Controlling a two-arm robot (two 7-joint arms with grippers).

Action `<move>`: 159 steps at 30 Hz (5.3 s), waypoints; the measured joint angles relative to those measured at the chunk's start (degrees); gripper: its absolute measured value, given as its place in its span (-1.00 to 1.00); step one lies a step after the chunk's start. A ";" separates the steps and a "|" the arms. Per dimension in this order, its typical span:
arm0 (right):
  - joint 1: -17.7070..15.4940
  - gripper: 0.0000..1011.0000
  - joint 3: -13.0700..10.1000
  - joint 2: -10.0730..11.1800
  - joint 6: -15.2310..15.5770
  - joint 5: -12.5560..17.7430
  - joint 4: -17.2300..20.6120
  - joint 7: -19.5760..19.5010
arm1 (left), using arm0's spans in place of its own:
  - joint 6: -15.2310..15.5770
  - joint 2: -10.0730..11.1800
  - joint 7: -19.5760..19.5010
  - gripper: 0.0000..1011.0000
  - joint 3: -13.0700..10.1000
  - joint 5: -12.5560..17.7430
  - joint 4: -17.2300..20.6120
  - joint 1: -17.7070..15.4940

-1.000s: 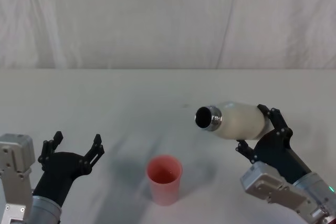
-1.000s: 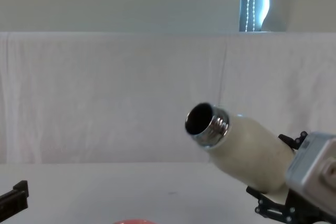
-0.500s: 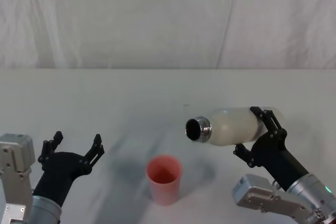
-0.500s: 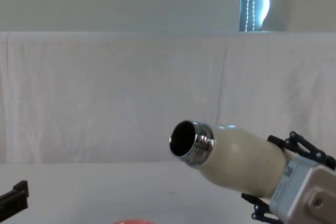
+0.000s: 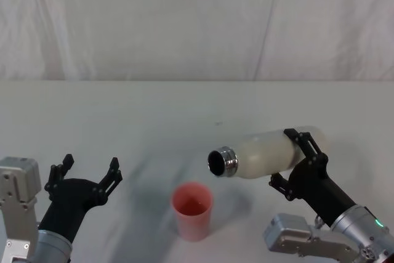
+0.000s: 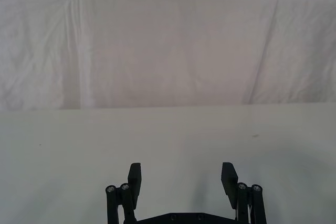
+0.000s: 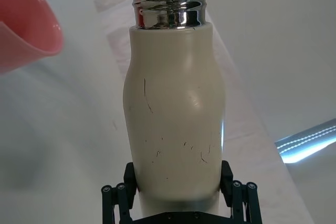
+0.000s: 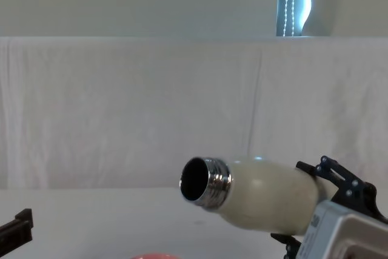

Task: Grasp the thermos with one hand and pour water into the cup lid.

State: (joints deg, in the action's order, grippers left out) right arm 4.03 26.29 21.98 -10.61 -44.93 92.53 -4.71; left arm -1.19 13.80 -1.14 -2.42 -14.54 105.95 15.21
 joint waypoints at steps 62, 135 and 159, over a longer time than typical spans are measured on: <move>4.38 0.90 5.83 2.28 4.87 -7.01 -0.95 0.77 | 0.00 0.00 0.00 0.98 0.00 0.00 0.00 0.00; 5.97 0.90 7.73 3.40 5.93 -9.75 -0.78 0.62 | 0.00 0.00 0.00 0.98 0.00 0.00 0.00 0.00; 6.34 0.90 8.26 3.72 6.34 -10.82 -1.35 -0.18 | 0.00 0.00 0.00 0.98 0.00 0.00 0.00 0.00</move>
State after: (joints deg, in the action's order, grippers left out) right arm 10.37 34.54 25.70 -4.27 -55.75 91.18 -4.89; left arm -1.19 13.80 -1.14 -2.42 -14.54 105.95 15.21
